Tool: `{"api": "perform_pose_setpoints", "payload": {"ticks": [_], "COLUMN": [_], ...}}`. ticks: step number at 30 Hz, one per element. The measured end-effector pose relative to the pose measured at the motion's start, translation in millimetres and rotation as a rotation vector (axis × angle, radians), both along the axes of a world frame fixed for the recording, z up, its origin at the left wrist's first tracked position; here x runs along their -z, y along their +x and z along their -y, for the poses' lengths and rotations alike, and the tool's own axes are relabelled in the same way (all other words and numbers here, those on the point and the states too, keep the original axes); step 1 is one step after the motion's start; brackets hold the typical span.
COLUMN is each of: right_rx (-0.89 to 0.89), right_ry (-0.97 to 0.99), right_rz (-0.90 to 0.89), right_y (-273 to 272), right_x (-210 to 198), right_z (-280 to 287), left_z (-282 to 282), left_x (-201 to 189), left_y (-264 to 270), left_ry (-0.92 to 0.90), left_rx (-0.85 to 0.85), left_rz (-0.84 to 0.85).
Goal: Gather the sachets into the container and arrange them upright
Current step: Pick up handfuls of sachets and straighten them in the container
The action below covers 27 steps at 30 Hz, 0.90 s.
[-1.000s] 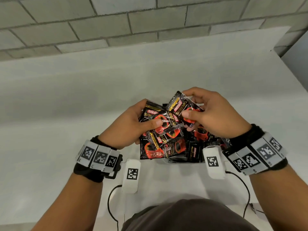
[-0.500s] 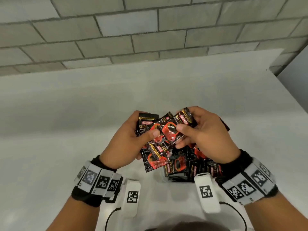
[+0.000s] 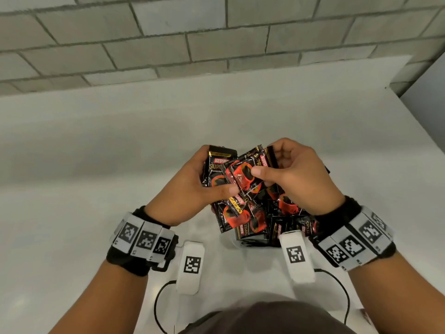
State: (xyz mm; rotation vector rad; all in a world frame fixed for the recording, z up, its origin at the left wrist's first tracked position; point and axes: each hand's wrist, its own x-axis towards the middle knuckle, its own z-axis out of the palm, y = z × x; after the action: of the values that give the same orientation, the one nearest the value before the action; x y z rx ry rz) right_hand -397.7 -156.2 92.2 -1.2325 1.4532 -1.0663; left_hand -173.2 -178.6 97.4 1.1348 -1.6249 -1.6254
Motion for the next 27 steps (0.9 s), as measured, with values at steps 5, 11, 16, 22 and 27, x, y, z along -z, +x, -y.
{"api": "perform_pose_setpoints", "payload": {"ticks": [5, 11, 16, 22, 27], "right_rx": [0.11, 0.037, -0.31, -0.336, -0.187], "right_ry": [-0.022, -0.044, 0.044, 0.099, 0.045], "right_rz": [0.157, 0.418, -0.218, -0.381, -0.311], "right_y": [-11.8, -27.3, -33.7, -23.0, -21.9], "right_x": [3.4, -14.3, -14.6, -11.5, -8.7], "right_z": [1.8, 1.3, 0.5, 2.5, 2.3], "left_z": [2.8, 5.0, 7.6, 10.9, 5.6], "left_x": [8.4, 11.7, 0.8, -1.3, 5.1], "left_y": [3.8, 6.6, 7.7, 6.5, 5.1], "left_ry": [0.036, -0.03, -0.078, -0.095, -0.051], "left_rx": [-0.071, -0.112, 0.05, 0.057, -0.051], "left_rz": [0.02, 0.098, 0.121, 0.094, 0.043]}}
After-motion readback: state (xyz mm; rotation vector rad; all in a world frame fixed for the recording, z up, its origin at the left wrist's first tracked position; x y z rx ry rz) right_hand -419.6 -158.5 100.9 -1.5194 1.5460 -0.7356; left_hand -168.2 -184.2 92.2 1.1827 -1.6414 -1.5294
